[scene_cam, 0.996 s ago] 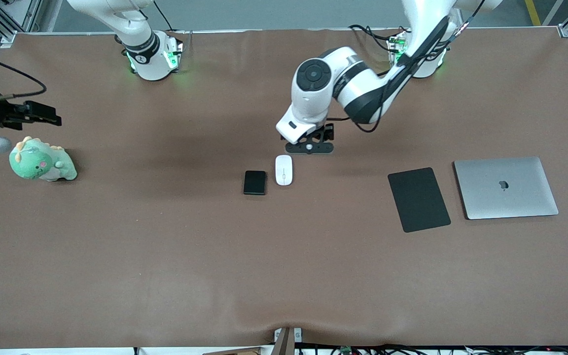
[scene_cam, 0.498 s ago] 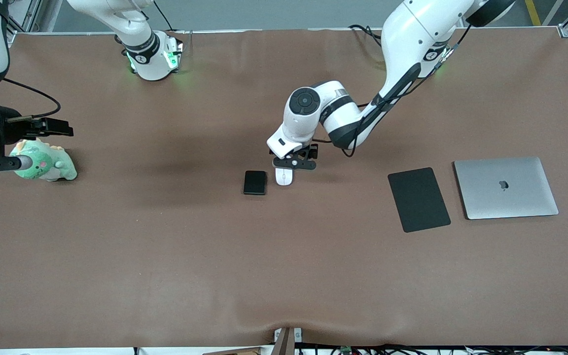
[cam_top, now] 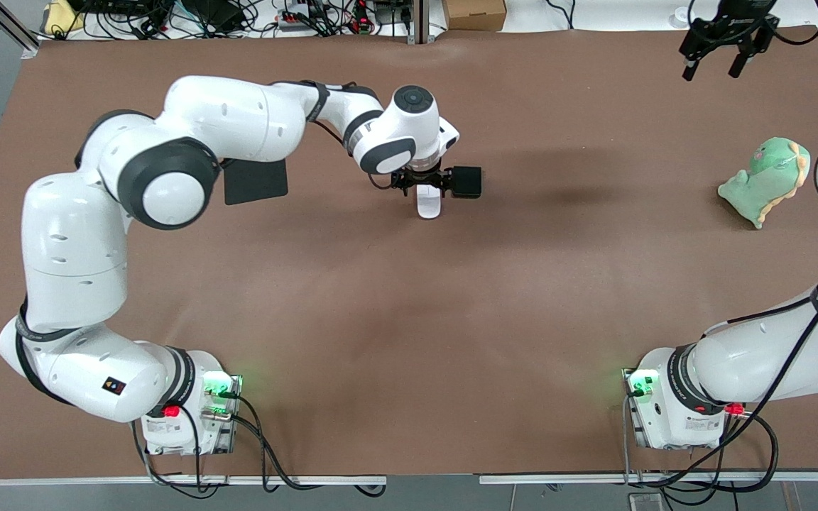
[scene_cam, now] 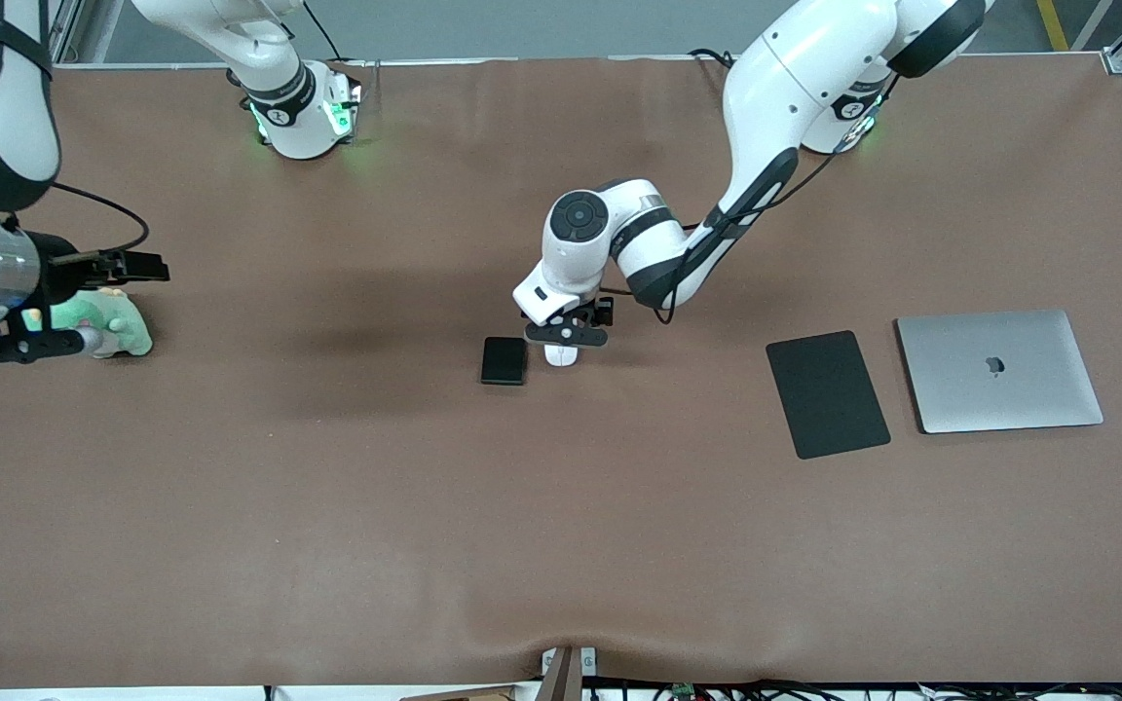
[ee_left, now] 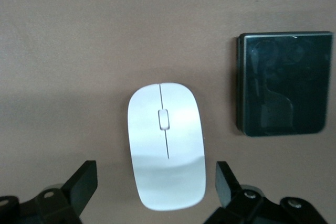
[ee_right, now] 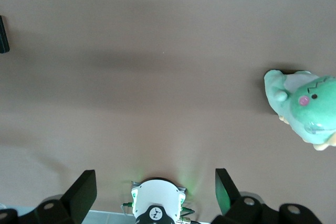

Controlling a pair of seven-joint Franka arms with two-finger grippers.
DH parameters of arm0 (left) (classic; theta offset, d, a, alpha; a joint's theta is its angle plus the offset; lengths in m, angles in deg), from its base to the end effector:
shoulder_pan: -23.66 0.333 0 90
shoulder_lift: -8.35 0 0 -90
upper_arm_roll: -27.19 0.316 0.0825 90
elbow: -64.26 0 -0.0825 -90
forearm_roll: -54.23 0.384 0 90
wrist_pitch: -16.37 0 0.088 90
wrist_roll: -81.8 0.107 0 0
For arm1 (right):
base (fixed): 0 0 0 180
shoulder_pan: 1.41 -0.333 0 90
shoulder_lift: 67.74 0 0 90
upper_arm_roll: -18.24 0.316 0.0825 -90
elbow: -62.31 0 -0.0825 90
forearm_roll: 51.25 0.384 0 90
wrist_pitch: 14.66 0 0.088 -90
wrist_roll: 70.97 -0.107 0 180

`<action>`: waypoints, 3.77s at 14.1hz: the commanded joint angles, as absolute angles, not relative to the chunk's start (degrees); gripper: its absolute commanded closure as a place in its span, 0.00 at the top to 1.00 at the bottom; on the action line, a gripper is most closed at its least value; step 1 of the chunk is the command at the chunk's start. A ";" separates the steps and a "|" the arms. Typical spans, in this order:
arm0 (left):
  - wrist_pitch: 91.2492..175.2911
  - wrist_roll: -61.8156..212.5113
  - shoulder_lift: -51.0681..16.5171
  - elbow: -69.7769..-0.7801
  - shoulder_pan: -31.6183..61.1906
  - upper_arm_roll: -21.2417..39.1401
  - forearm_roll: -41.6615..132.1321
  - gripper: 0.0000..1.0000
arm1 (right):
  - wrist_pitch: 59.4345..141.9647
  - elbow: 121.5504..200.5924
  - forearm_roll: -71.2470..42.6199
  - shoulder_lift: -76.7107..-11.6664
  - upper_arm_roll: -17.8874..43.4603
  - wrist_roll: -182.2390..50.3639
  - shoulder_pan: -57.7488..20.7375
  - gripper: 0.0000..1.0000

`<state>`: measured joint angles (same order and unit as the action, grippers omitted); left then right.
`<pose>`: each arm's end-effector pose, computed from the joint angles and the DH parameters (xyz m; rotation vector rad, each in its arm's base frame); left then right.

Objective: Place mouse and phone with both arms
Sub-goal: 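Grasp the white mouse with the left gripper while the right gripper advances, then carry the mouse to the mousepad while the right gripper reaches the phone, then lower the mouse onto the pad while the right gripper grasps the phone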

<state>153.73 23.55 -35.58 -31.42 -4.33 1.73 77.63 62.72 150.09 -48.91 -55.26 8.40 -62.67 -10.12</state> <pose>0.4371 -0.5260 0.1945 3.0801 -0.1464 0.0254 0.5805 0.0023 0.5053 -3.0395 -0.1866 0.6086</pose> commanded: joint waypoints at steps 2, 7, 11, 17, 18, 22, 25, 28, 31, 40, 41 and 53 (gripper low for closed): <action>154.97 20.54 -37.70 -29.17 -5.78 3.19 79.28 1.00 | 65.84 149.06 -48.52 -54.03 8.39 -63.59 -11.60 1.00; 155.33 18.96 -38.85 -28.20 -5.78 3.19 79.10 0.89 | 66.47 149.06 -47.21 -51.92 8.39 -66.03 -12.74 1.00; 155.33 15.97 -40.17 -26.80 -5.87 3.19 78.92 0.78 | 66.38 149.50 -45.89 -51.74 8.39 -69.81 -14.59 1.00; 155.15 16.14 -38.68 -26.80 -3.94 3.19 79.36 0.00 | 66.82 149.68 -40.46 -50.78 8.39 -74.66 -16.70 1.00; 154.89 16.14 -38.33 -26.88 -3.33 3.19 79.45 0.00 | 67.43 149.68 -39.74 -50.17 8.39 -74.66 -16.70 1.00; 149.90 16.67 -32.98 -27.68 0.98 2.84 79.71 0.00 | 71.20 150.11 -39.56 -49.20 8.48 -79.38 -19.33 1.00; 146.71 17.28 -28.14 -30.12 7.37 0.57 78.75 0.00 | 73.23 150.38 -38.60 -48.50 8.48 -83.44 -22.14 1.00; 146.71 24.81 -24.98 -35.48 20.10 -5.84 78.84 0.00 | 76.39 150.47 -37.98 -46.92 8.48 -87.75 -25.65 1.00; 146.54 36.05 -19.88 -42.15 31.36 -9.28 78.84 0.00 | 78.59 150.38 -37.28 -45.51 8.48 -91.26 -27.51 1.00; 149.86 51.21 -17.58 -51.83 48.17 -9.20 79.72 0.00 | 88.08 150.47 -37.18 -40.06 8.48 -97.60 -35.50 1.00; 152.14 51.21 -17.58 -53.59 48.88 -9.20 79.63 0.00 | 88.96 150.47 -37.18 -39.36 8.48 -98.47 -36.29 1.00; 164.64 49.99 -23.56 -58.70 54.16 -9.02 84.02 0.00 | 107.33 155.30 -36.04 -31.71 8.48 -107.17 -45.00 1.00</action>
